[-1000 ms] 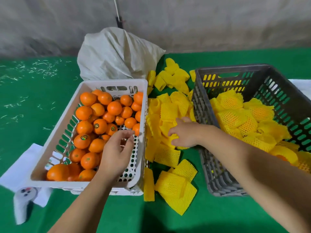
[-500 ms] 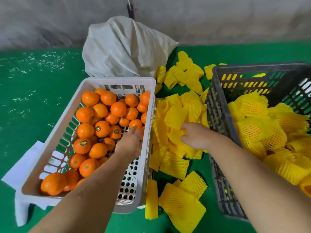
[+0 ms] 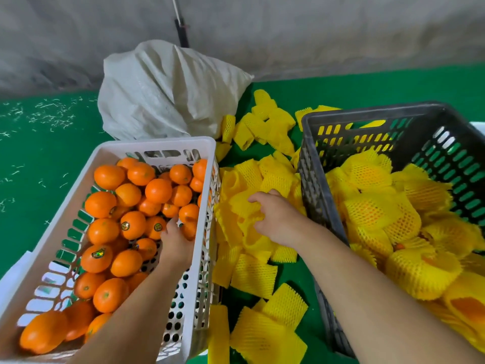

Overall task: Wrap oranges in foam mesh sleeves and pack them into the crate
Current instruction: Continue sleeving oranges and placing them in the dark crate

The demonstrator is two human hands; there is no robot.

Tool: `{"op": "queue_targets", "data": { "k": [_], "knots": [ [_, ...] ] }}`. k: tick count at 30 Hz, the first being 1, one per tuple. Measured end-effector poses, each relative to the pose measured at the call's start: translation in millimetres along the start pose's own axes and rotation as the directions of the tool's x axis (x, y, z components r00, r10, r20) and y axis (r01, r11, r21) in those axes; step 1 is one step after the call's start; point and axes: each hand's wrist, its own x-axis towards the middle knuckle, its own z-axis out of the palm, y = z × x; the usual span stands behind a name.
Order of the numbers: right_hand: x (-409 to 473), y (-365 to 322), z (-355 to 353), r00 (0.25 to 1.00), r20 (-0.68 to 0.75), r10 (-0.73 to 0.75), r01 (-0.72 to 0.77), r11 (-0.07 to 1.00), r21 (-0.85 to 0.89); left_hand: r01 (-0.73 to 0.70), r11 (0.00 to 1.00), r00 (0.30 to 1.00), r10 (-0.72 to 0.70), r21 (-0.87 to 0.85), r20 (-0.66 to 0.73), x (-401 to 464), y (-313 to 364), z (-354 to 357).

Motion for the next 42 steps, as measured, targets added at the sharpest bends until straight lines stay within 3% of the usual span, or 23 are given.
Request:
{"op": "queue_targets", "data": {
  "k": [3,6,9,12,15,18,22,26,28,31,35,38,40,42],
  "knots": [
    [-5,-7,-5,1.000,-0.028,-0.007,0.006,1.000,-0.027,-0.008,0.930,0.998,-0.016,-0.368,-0.063,-5,20,-27],
    [-9,-13,-11,0.991,-0.129,-0.028,0.034,0.999,0.042,-0.141,0.790,0.982,0.187,-0.597,0.015,-23,33,-43],
    [-11,-15,-13,0.967,-0.255,-0.020,0.052,0.991,0.121,-0.219,0.833,0.880,0.394,-0.509,0.267,-49,41,-36],
    [-16,-19,-3,0.941,-0.330,-0.074,0.114,0.988,0.105,-0.264,0.908,0.725,0.410,-0.326,0.553,-69,43,-16],
    [-17,-20,2,0.939,-0.322,-0.125,0.160,0.983,0.086,-0.317,0.906,0.678,0.424,-0.281,0.600,-79,45,-1],
    [-16,-21,-2,0.916,-0.376,-0.137,0.199,0.971,0.131,-0.339,0.899,0.706,0.438,-0.278,0.556,-82,46,2],
    [-15,-29,-6,0.927,-0.360,-0.104,0.240,0.903,0.357,-0.312,0.875,0.774,0.461,-0.371,0.435,-80,41,1],
    [-18,-31,-11,0.950,-0.293,-0.111,0.255,0.815,0.520,-0.437,0.830,0.776,0.543,-0.346,0.321,-81,33,3],
    [-23,-30,-14,0.946,-0.294,-0.134,0.271,0.826,0.495,-0.496,0.804,0.770,0.582,-0.327,0.262,-80,28,3],
    [-34,-29,-19,0.925,-0.301,-0.230,0.317,0.906,0.281,-0.553,0.776,0.751,0.622,-0.305,0.221,-79,25,2],
    [-54,-43,-30,0.908,-0.273,-0.318,0.367,0.918,0.151,-0.652,0.692,0.693,0.710,-0.310,0.125,-79,25,7],
    [-76,-60,-27,0.859,-0.324,-0.397,0.412,0.911,-0.024,-0.623,0.695,0.708,0.696,-0.358,0.120,-85,27,2],
    [-95,-69,-15,0.843,-0.364,-0.395,0.428,0.904,0.010,-0.552,0.718,0.751,0.649,-0.424,0.120,-95,21,-4],
    [-120,-74,4,0.844,-0.428,-0.324,0.424,0.891,0.162,-0.432,0.725,0.806,0.577,-0.536,0.131,-111,10,-7]
  ]
}}
